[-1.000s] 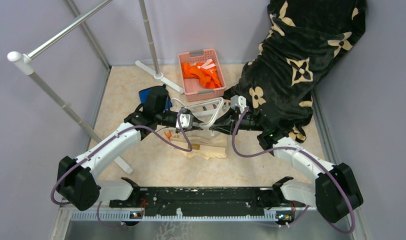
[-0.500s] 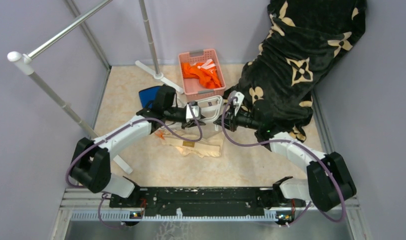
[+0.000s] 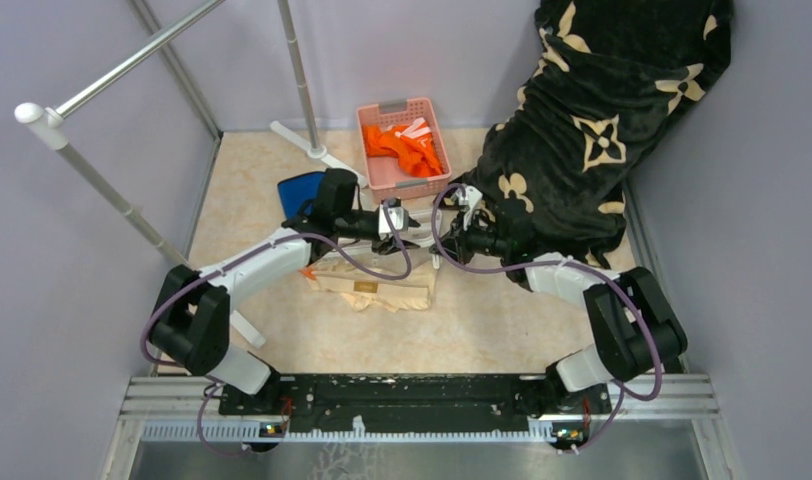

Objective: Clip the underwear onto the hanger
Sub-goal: Open the clamp at the hanger.

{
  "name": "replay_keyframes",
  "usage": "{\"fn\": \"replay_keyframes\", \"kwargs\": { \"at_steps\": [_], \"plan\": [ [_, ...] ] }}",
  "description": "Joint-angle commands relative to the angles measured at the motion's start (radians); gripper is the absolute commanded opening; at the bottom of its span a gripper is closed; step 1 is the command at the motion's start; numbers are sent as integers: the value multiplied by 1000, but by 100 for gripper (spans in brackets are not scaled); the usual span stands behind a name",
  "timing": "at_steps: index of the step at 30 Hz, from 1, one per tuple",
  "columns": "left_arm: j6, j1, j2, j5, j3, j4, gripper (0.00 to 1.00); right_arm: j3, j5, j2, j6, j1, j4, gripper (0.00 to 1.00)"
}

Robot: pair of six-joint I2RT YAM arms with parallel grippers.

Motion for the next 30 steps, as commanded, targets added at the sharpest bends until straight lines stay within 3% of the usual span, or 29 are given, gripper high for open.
{"fn": "replay_keyframes", "kwargs": {
  "at_steps": [1, 11, 22, 24, 30],
  "plan": [
    [-44, 2, -60, 31, -23, 79, 53, 20, 22, 11, 24, -4, 92, 0],
    [-45, 1, -127, 105, -178, 93, 49, 25, 36, 79, 72, -18, 106, 0],
    [82, -26, 119, 171, -59, -193, 53, -13, 80, 65, 103, -18, 145, 0],
    [40, -26, 154, 158, -28, -204, 53, -12, 80, 65, 103, -18, 141, 0],
    [-306, -29, 150, -13, 5, -121, 55, -11, 66, 64, 103, -18, 143, 0]
  ]
}}
